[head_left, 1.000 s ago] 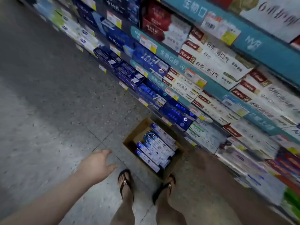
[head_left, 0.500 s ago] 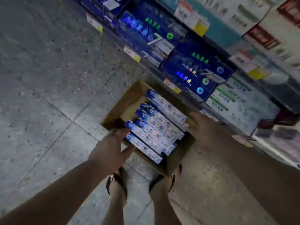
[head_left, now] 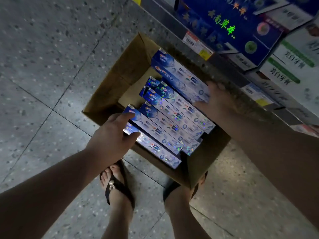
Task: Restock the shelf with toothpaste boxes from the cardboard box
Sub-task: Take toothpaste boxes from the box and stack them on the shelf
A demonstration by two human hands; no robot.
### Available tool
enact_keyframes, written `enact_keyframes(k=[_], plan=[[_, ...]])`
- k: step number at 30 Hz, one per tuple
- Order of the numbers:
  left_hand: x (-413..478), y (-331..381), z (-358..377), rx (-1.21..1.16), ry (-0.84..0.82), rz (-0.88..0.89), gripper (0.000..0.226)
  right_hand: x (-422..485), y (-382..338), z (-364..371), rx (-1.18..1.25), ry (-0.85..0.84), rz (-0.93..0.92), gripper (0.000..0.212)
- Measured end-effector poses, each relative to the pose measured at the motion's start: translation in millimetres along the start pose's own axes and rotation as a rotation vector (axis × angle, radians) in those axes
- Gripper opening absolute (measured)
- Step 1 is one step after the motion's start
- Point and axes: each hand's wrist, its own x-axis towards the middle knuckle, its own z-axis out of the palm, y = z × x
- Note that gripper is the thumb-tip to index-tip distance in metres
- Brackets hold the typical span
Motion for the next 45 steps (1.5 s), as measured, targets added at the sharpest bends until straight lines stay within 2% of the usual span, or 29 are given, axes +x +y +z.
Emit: enact_keyframes(k=[5,7,9,11,14,17,19,24,28,33,36,40,42,45], plan=[[8,11,-4,0.019,0.019,0.03,0.052,-14,9,-3,0.188,0.133,-0.061,0.06],[13,18,-10,0.062,0.01,0.04,0.052,-37,18,-11,0.339,0.157,-0.045,0.051],[22,26,-13,0.166,-0.014,0.067,0.054,-69,27,-21,0.46,0.192,-0.003,0.034],[38,33,-12,0.338,-0.039,0.115,0.058,-105,37,-33,0.421,0.243,0.03,0.024],[73,42,0,0.565,-0.044,0.2,0.071,-146,60,-38,0.328,0.257,0.094,0.027],[107,44,15,0.661,-0.072,0.221,0.086,-165,81,-26,0.314,0.254,0.159,0.028],[121,41,25,0.677,-0.107,0.226,0.088,-170,86,-15,0.316,0.279,0.183,0.034],[124,32,33,0.65,-0.059,0.238,0.078,-165,85,2,0.372,0.306,0.177,0.03],[117,26,25,0.777,-0.019,0.401,0.062,-156,77,4,0.377,0.319,0.124,0.027],[85,26,-3,0.507,-0.009,0.548,0.052,-153,68,-11,0.361,0.347,0.092,0.044],[52,30,-28,0.415,-0.024,0.543,0.048,-164,55,-37,0.361,0.363,0.07,0.043],[-8,43,-66,0.262,-0.017,0.417,0.05,-194,41,-77,0.406,0.384,0.041,0.036],[-46,53,-87,0.152,-0.027,0.439,0.05,-216,32,-100,0.432,0.4,0.012,0.032],[-102,72,-121,0.057,-0.076,0.497,0.051,-255,22,-133,0.426,0.442,0.004,0.038]])
